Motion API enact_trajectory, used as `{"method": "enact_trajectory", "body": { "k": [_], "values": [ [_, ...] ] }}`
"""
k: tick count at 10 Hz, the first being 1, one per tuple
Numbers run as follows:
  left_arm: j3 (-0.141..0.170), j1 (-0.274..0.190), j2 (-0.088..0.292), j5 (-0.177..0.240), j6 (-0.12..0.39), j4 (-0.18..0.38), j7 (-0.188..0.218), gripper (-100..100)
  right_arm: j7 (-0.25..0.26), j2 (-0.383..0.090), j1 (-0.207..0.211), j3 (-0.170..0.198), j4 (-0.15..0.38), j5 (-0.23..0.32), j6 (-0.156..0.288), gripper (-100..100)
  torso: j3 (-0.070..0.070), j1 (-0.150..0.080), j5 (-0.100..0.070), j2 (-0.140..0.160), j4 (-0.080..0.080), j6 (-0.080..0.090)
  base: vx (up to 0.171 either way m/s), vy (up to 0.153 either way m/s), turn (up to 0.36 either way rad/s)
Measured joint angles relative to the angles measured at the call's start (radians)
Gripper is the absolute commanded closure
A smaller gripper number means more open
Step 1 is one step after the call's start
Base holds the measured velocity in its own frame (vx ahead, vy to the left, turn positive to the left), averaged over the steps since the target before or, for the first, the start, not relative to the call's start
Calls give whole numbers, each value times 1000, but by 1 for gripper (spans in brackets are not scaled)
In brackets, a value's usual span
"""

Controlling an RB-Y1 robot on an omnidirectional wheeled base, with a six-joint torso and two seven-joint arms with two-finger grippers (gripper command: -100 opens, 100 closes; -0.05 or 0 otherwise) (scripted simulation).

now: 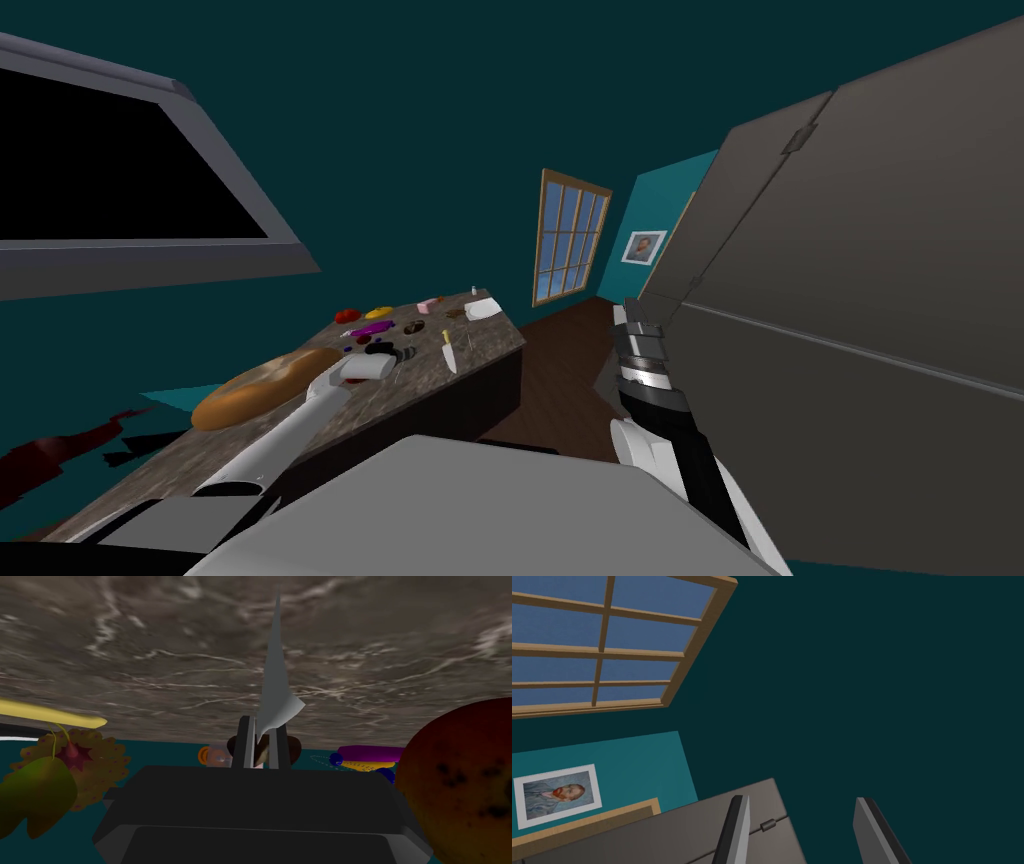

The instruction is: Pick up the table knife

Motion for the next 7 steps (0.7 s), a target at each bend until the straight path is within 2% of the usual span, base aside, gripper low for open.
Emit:
{"method": "enact_trajectory", "body": {
  "k": [6, 7],
  "values": [
    [-2, 59, 18, 71, 15, -115, -67, 100, 0, 0, 0, 0, 0, 0, 0, 0, 0, -1, -1, 0, -1, -1, 67, -39, 140],
    [-2, 61, 18, 73, 16, -118, -69, 0, 0, 0, 0, 0, 0, 0, 0, 0, 0, 1, 0, 1, -1, 0, 4, -5, -7]
  ]
}}
